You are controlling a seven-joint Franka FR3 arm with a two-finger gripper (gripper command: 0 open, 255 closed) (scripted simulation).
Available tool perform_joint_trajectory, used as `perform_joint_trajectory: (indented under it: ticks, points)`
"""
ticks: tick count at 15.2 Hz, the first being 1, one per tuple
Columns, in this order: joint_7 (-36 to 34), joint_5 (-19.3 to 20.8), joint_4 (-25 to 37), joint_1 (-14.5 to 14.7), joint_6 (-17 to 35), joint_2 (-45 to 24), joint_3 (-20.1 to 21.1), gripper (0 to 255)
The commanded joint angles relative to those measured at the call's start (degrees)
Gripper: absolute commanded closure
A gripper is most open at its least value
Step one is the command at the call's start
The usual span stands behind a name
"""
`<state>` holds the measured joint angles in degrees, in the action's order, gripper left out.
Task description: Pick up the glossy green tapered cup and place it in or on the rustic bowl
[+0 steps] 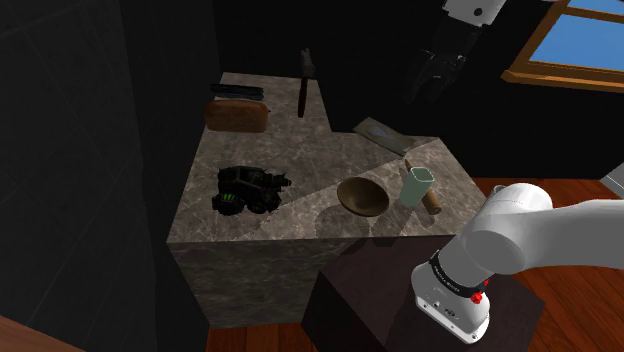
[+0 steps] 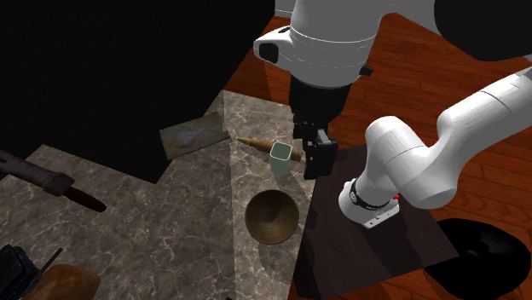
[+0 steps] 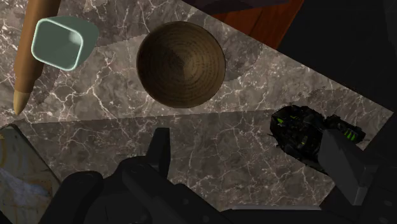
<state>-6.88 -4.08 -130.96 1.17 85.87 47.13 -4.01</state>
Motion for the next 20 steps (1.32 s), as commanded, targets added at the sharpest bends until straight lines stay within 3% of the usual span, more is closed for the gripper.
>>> perform_joint_trajectory:
  ticks: [1,12,20]
  points:
    - [0.0,0.0,0.0,0.0,0.0,0.0,0.0,0]
    - [8.5,8.5,-20.6,-3.6,13.9,5.2,-5.9,0]
    - [14.7,16.9,-31.7,-8.2,27.0,2.7,-12.3,0]
